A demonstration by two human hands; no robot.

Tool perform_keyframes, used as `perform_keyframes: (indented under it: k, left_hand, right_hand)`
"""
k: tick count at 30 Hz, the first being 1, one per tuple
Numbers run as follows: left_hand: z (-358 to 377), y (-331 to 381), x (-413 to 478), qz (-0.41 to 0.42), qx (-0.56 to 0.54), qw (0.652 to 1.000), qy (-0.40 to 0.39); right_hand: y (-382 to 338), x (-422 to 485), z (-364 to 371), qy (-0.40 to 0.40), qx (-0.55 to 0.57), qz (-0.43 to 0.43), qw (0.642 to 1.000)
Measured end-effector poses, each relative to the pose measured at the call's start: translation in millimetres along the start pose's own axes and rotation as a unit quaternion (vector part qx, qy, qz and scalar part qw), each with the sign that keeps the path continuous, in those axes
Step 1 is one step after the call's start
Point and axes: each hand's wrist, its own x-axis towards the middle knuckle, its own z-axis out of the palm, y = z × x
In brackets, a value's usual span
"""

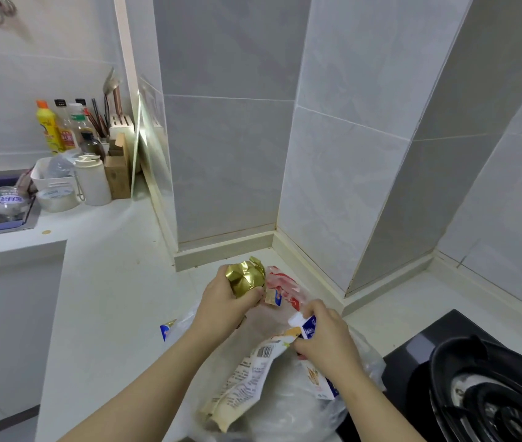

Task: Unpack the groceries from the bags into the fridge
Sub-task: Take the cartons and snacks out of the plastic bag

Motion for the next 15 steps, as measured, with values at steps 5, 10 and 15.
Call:
perform_keyframes:
  k: [5,10,15]
  left_hand:
    - [-21,20,-5,-0.003,-0.107,0.994,0.015]
    - [-42,42,-17,-0.066,-0.265,0.962,-0.008]
    - [-70,36,-48,-0.112,-0.304,0.946,-0.016]
  right_hand:
    - [-23,-10,-17,0.248,0.055,0.019,0.967]
    - [-63,-31,-37,0.265,0.224,-0.049,0.937]
    - [-97,-60,-29,0.192,0.335,-0.092,0.918]
